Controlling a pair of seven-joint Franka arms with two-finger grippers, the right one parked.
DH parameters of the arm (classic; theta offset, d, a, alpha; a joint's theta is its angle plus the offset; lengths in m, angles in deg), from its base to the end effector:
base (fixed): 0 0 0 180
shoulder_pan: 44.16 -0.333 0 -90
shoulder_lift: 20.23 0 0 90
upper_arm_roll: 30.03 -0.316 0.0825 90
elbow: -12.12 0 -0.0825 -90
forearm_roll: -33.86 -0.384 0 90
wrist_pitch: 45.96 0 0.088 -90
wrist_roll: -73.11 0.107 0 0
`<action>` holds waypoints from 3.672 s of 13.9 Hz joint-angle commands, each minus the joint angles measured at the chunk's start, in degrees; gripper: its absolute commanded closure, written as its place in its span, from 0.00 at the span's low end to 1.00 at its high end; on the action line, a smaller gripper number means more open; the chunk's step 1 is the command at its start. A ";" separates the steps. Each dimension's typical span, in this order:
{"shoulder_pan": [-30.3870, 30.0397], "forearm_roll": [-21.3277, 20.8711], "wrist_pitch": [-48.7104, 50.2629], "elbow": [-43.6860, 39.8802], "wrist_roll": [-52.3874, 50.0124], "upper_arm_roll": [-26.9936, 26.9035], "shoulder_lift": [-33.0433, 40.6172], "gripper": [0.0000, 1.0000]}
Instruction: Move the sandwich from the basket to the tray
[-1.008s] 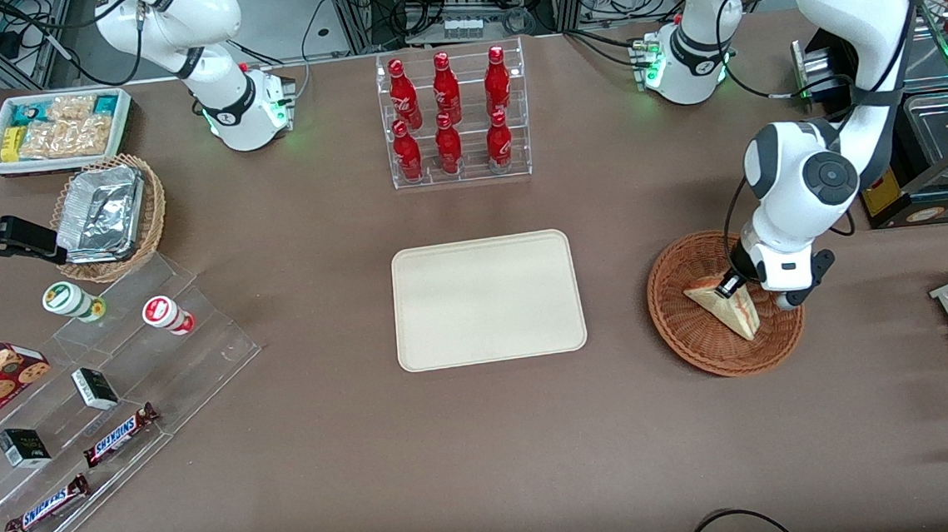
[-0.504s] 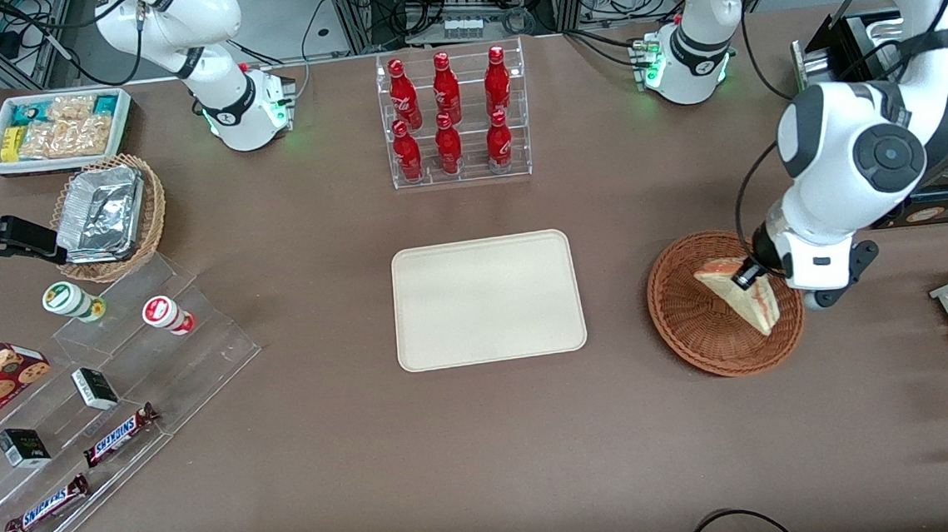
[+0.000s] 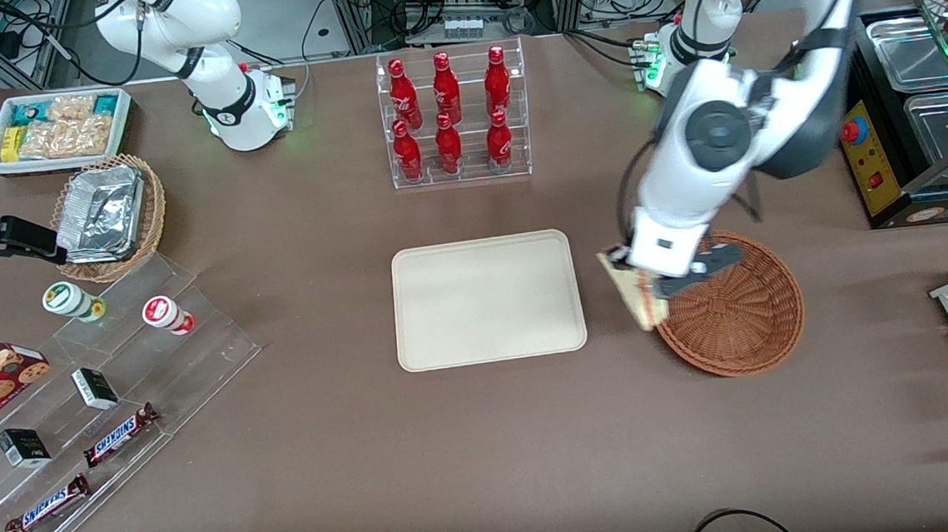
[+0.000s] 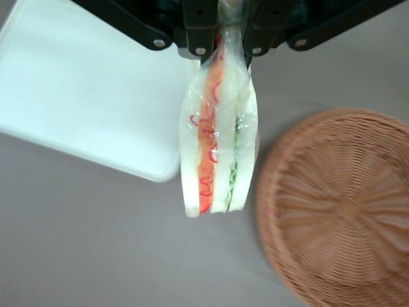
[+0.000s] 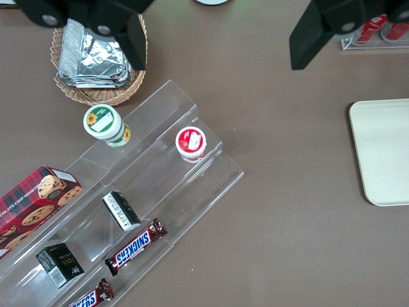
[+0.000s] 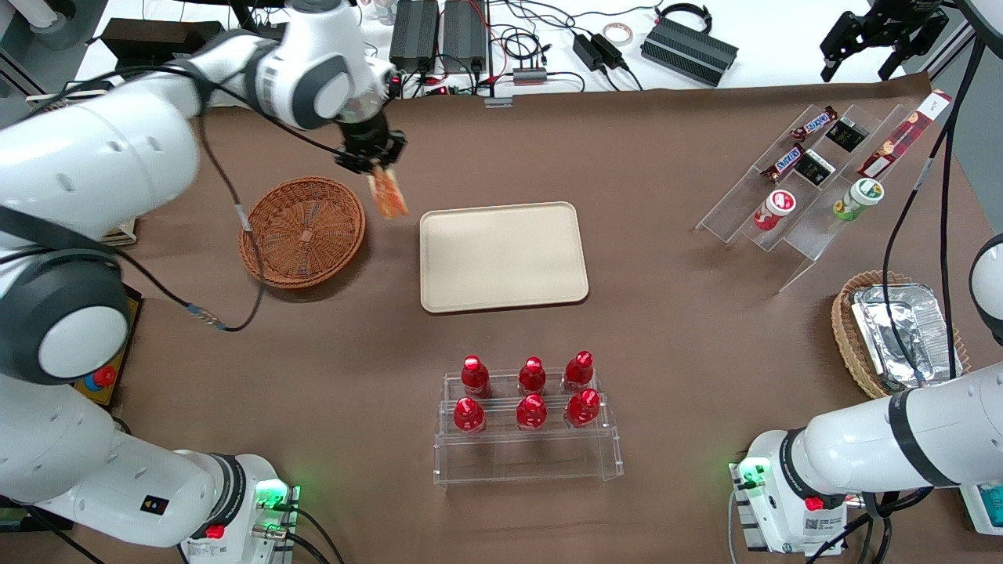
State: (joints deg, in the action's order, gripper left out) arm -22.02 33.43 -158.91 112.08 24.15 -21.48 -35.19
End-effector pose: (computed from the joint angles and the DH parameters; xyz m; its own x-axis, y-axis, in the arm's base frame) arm 0.5439 -0.3146 0.4217 0.9482 0.3145 -0.0445 0.3147 -0.9492 -0.0030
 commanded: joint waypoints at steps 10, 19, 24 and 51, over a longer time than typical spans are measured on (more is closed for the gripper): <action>17.15 -8.36 -7.89 -15.93 -3.59 -0.73 -23.26 1.00; 21.02 -8.63 -10.45 -15.67 -8.34 -1.08 -26.79 1.00; 21.11 -8.72 -10.19 -15.40 -8.43 -1.08 -26.96 0.34; -18.87 -1.16 31.21 -11.36 33.29 -1.25 15.48 0.00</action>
State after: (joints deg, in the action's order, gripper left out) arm -37.18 30.82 -128.68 98.95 51.97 -23.26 -22.23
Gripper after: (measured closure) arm 0.000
